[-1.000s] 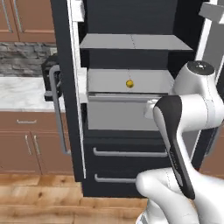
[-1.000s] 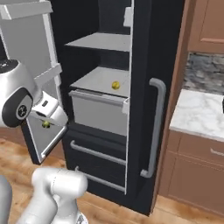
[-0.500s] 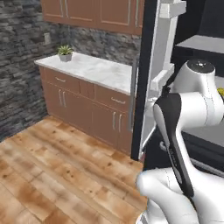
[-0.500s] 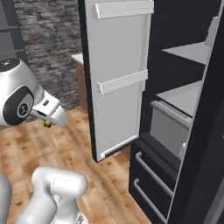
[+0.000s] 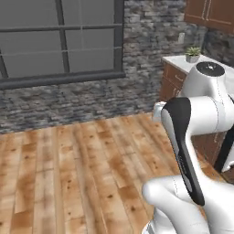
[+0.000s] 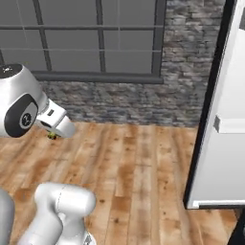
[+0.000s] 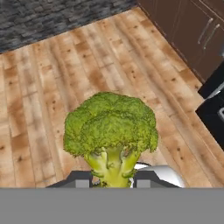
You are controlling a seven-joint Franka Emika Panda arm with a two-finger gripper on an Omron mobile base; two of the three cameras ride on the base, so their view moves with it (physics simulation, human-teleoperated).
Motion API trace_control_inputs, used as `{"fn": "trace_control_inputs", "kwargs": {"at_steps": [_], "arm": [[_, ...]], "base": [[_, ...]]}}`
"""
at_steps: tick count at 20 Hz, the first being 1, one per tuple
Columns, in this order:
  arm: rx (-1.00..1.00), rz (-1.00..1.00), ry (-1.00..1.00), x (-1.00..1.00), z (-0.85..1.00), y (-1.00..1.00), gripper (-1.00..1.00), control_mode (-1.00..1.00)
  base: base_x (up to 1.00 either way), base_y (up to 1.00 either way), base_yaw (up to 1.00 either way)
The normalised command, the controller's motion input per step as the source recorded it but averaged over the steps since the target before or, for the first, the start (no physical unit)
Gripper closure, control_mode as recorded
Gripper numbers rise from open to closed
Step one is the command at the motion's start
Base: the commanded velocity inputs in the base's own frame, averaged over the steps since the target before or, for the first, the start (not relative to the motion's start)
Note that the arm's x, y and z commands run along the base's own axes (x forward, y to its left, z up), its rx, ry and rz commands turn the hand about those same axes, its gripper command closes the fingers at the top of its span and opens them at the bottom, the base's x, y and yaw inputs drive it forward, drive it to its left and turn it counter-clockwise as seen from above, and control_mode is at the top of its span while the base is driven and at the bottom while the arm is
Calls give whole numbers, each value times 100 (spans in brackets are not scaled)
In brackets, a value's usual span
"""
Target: Place the cold items (broccoli and lemon) from the fridge in one tupperware on the dining counter. Place the warm items (kebab skewer and hot dog) in the stove area in another tupperware.
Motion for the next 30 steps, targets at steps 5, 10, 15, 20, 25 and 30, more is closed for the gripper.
{"fn": "trace_control_inputs", "kwargs": {"at_steps": [5, 10, 15, 20, 25, 30], "arm": [[0, 0, 0, 0, 0, 0, 100, 100], [0, 0, 0, 0, 0, 0, 100, 100], [0, 0, 0, 0, 0, 0, 100, 100], [0, 0, 0, 0, 0, 0, 100, 100], [0, 0, 0, 0, 0, 0, 100, 100], [0, 0, 0, 0, 0, 0, 100, 100]], "base": [[3, 50, 68], [81, 10, 16], [100, 12, 22], [100, 18, 37], [100, 0, 71], [100, 0, 80]]}}
